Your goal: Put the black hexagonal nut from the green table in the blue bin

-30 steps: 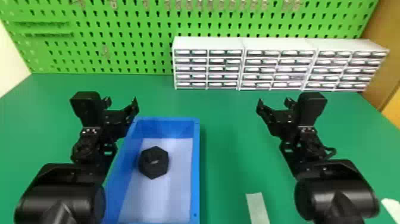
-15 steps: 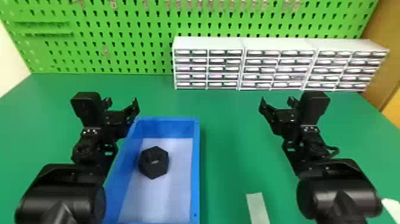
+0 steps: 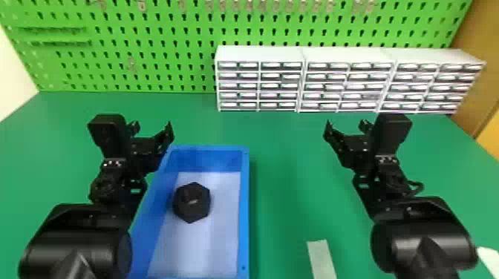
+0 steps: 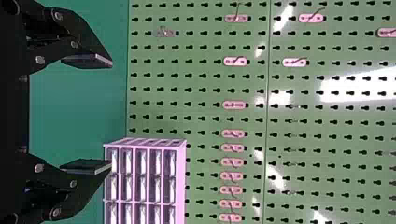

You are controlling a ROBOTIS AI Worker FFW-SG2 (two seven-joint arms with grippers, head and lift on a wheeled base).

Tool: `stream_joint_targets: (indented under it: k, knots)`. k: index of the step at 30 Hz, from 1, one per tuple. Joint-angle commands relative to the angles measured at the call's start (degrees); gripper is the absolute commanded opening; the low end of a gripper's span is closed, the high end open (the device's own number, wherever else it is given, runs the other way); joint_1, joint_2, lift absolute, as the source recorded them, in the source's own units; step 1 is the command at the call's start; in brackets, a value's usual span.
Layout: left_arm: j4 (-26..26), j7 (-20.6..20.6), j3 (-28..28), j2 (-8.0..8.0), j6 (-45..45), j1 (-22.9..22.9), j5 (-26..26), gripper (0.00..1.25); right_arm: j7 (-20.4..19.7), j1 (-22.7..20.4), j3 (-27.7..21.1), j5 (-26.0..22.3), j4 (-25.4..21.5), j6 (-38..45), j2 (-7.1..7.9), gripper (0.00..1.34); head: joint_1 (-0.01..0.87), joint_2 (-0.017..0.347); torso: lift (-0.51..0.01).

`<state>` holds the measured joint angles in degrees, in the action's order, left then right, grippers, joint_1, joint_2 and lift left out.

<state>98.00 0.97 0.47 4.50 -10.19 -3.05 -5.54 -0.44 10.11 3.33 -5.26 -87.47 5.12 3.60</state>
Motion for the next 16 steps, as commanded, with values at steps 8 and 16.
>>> stream_joint_targets:
  k: [8, 16]
  knots:
    - [0.0, 0.0, 0.1, -0.02, 0.0, 0.1, 0.0, 0.76, 0.0, 0.0, -0.3, 0.0, 0.0, 0.0, 0.0, 0.93, 0.686, 0.051, -0.096]
    - [0.0, 0.0, 0.1, -0.02, 0.0, 0.1, -0.1, 0.77, 0.0, 0.0, -0.3, 0.0, -0.1, 0.0, -0.09, 0.93, 0.686, 0.051, -0.096]
